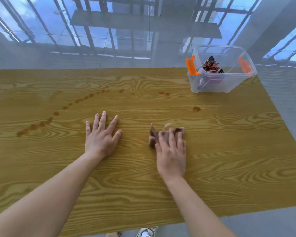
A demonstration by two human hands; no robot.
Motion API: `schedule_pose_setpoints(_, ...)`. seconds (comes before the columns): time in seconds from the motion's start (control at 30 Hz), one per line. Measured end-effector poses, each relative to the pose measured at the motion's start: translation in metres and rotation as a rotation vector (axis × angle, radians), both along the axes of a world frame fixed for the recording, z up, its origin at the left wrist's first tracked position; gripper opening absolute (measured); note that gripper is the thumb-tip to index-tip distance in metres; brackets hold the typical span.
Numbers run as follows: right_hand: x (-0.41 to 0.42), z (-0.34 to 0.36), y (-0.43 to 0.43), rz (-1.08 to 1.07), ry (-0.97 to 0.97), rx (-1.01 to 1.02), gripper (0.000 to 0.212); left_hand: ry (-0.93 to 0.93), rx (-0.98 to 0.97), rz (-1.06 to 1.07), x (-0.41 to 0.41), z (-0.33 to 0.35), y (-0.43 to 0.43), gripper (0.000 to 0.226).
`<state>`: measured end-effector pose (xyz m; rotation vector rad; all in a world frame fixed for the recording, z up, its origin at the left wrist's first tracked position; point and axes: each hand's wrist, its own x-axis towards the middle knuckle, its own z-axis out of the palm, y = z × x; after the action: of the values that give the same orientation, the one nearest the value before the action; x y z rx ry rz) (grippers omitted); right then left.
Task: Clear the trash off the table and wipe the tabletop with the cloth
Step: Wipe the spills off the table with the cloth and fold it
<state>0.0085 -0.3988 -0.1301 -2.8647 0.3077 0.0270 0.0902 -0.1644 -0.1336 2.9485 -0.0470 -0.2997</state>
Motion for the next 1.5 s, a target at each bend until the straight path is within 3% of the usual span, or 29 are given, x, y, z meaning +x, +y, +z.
schedule_pose_setpoints(0.1,-0.035,-0.001,0.073,0.48,-0.014,0.065,0.043,0.003,-0.162,0.083,0.008,0.005,0.009,0.05)
schedule_pose_setpoints(0.17,-0.031,-0.001,0.07,0.682,-0.036,0.059,0.041,0.007,-0.215,0.085,0.012,0.005,0.015,0.055)
schedule_pose_setpoints(0.23,0.0,-0.003,0.04,0.614,-0.035,0.031,0.044,-0.007,-0.274,0.091,0.012,0.007,0.02,0.064)
schedule_pose_setpoints(0.33,0.062,0.0,0.014,0.212,0.018,0.016,0.047,-0.041,-0.308,0.038,0.005,0.003,0.024,0.071)
schedule_pose_setpoints(0.4,0.079,0.002,0.037,0.12,0.038,0.024,0.047,-0.052,-0.305,-0.015,0.002,-0.001,0.028,0.071)
schedule_pose_setpoints(0.43,0.073,0.003,0.054,0.209,0.026,0.025,0.046,-0.057,-0.305,-0.033,0.0,-0.003,0.029,0.071)
schedule_pose_setpoints(0.53,0.023,0.002,0.066,0.742,0.007,0.002,0.044,-0.082,-0.297,-0.054,-0.003,-0.006,0.03,0.069)
schedule_pose_setpoints(0.57,0.02,0.001,0.049,0.809,-0.006,-0.005,0.044,-0.098,-0.294,-0.058,-0.004,-0.006,0.03,0.069)
schedule_pose_setpoints(0.63,0.036,-0.008,0.009,0.698,-0.027,-0.068,0.045,-0.123,-0.282,-0.069,-0.008,-0.007,0.029,0.068)
schedule_pose_setpoints(0.77,0.075,-0.004,-0.01,0.044,0.039,-0.071,0.049,-0.221,-0.187,-0.127,-0.021,-0.005,0.019,0.063)
schedule_pose_setpoints(0.83,0.07,-0.002,0.023,0.139,0.004,-0.073,0.048,-0.248,-0.119,-0.193,-0.029,-0.006,0.005,0.062)
schedule_pose_setpoints(0.9,0.048,-0.003,0.037,0.45,-0.004,-0.052,0.047,-0.233,-0.075,-0.229,-0.031,-0.008,-0.011,0.062)
schedule_pose_setpoints(0.97,0.038,-0.001,0.003,0.53,0.011,-0.057,0.048,-0.221,-0.045,-0.205,-0.022,-0.008,-0.03,0.064)
schedule_pose_setpoints(1.1,0.056,-0.008,-0.096,0.085,0.028,-0.09,0.054,-0.123,0.014,-0.121,-0.002,-0.003,-0.062,0.067)
schedule_pose_setpoints(1.17,0.067,-0.007,-0.105,-0.09,0.064,-0.079,0.056,-0.056,0.063,-0.105,0.001,-0.004,-0.07,0.067)
schedule_pose_setpoints(1.23,0.058,-0.006,-0.093,0.008,0.014,-0.105,0.049,-0.049,0.096,-0.103,0.0,-0.004,-0.072,0.067)
schedule_pose_setpoints(1.33,0.021,-0.007,-0.106,0.385,0.021,-0.114,0.049,-0.051,0.092,-0.096,0.002,-0.004,-0.071,0.067)
schedule_pose_setpoints(1.37,0.021,-0.005,-0.124,0.382,0.033,-0.11,0.05,-0.053,0.087,-0.09,0.003,-0.004,-0.071,0.067)
schedule_pose_setpoints(1.5,0.075,-0.008,-0.177,-0.128,0.086,-0.085,0.054,-0.056,0.096,-0.095,0.002,-0.002,-0.073,0.067)
